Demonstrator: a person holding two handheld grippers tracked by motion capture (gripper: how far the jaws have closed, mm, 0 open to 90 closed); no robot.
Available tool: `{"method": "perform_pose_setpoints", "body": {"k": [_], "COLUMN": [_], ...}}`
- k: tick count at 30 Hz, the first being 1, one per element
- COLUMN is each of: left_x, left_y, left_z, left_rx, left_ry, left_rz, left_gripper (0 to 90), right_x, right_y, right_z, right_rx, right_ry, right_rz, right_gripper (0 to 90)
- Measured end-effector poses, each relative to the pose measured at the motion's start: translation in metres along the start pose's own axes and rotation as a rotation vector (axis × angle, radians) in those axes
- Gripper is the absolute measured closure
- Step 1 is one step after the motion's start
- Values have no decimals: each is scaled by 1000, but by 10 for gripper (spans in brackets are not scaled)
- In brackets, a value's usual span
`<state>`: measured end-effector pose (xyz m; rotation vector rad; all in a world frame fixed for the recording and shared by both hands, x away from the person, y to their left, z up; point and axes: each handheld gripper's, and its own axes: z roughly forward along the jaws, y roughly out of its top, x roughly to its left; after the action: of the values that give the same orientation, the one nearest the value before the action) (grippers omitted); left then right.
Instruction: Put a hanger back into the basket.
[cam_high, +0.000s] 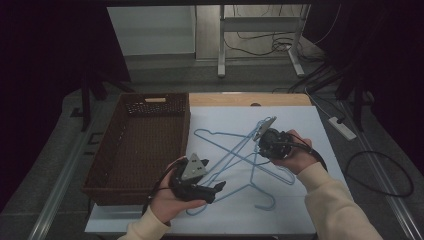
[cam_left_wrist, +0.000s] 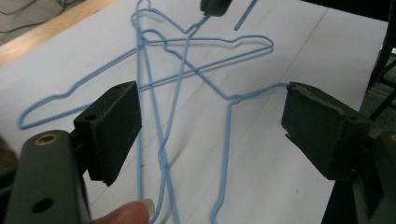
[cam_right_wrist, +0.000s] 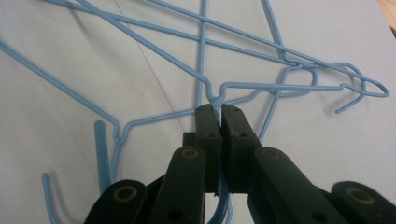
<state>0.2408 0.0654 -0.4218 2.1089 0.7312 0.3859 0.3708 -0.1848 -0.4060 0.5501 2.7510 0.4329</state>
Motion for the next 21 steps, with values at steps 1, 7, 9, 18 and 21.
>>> {"method": "perform_pose_setpoints", "body": {"k": [1,7,9,18,21], "left_x": [-1,0,3,5,7], "left_y": [2,7,9,12,10], "left_z": [5,37,49,82,90], "left_rx": [11,75,104,135,132], "left_ry": [2,6,6,30,34], "left_rz": [-1,-31,-46,-44,-53], "left_gripper": [205,226,226,256,288], "right_x": [0,1,1,1,1], "right_y": [0,-2,-3,-4,-4], "right_z": [0,-4,-4,-5,-5], "right_rx": [-1,-6,-7,-12,-12], "right_ry": [-1,3,5,5,6], "right_rz": [-1,-4,-9,-11,-14], "right_gripper": [863,863,863,862,862]}}
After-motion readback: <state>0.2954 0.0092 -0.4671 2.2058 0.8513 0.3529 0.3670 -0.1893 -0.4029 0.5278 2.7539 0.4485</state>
